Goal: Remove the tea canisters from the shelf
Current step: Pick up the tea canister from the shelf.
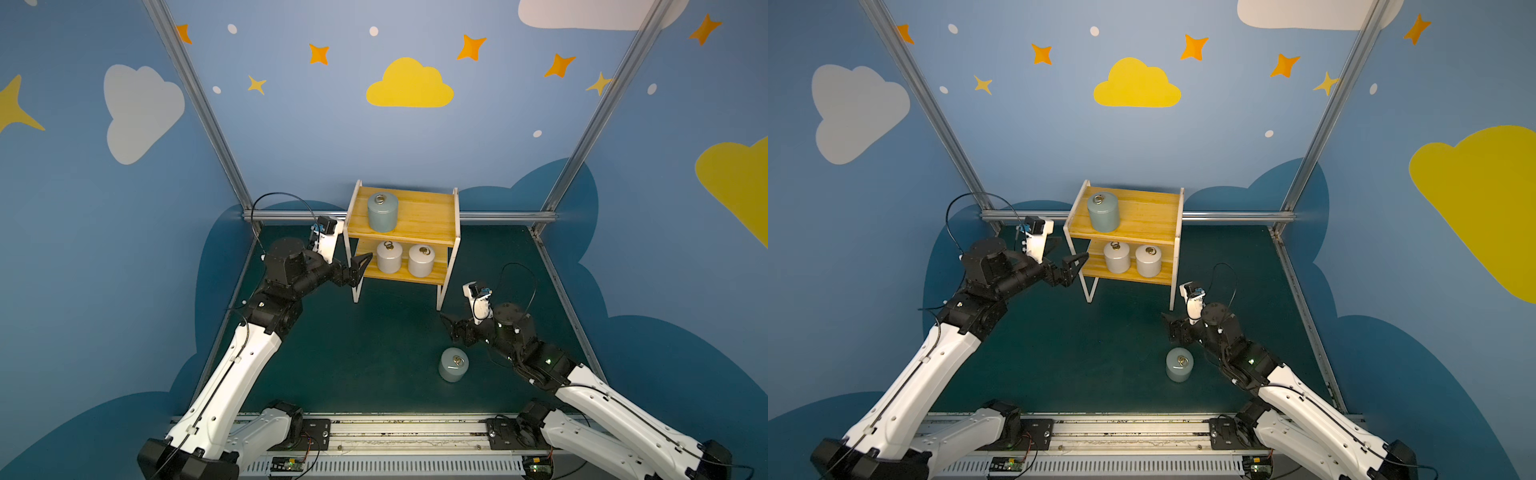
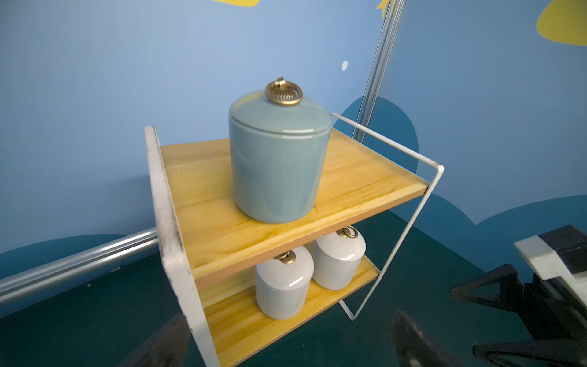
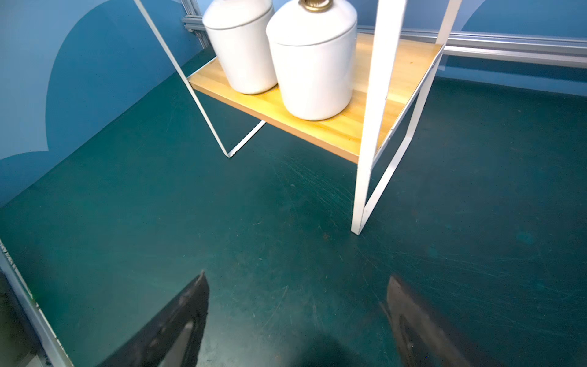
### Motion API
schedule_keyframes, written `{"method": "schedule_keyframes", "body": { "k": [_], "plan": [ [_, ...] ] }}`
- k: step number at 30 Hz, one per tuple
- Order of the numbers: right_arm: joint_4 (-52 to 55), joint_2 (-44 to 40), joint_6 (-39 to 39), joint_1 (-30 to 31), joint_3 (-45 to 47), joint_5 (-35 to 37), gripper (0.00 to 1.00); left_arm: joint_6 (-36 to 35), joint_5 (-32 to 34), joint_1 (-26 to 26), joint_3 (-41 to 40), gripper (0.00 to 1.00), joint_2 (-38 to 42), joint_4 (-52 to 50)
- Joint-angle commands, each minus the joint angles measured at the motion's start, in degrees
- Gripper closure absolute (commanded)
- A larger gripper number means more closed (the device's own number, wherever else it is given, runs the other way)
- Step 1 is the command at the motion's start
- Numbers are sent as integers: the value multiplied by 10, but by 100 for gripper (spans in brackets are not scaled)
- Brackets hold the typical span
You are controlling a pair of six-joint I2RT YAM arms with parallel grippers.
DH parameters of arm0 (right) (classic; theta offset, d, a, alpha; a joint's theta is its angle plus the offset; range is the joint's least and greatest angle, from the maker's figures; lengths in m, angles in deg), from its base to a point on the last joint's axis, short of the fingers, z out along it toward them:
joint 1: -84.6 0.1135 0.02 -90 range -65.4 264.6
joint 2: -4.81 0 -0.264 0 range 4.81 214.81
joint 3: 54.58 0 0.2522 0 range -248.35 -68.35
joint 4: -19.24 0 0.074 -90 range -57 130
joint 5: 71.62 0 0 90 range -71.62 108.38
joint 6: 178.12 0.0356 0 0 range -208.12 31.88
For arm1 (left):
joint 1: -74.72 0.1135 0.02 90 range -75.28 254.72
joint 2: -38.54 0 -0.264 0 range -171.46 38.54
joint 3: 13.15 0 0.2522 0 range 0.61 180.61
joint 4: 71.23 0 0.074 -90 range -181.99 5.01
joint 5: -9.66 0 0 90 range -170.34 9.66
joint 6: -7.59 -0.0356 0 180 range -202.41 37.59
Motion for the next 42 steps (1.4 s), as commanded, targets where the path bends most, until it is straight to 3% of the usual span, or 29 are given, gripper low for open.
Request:
{"method": "schedule_keyframes", "body": {
  "k": [1,16,42],
  "plan": [
    [23,13,-7,-23,-31,-39,11,-27,-12,-2,45,0,-27,-4],
    [0,41,-2,-109,-45,-107,11,-63,-36,-3,173,0,-162,42],
    [-32,84,7,-146,-47,-167,11,-55,-81,-2,280,0,-263,36]
  ]
}}
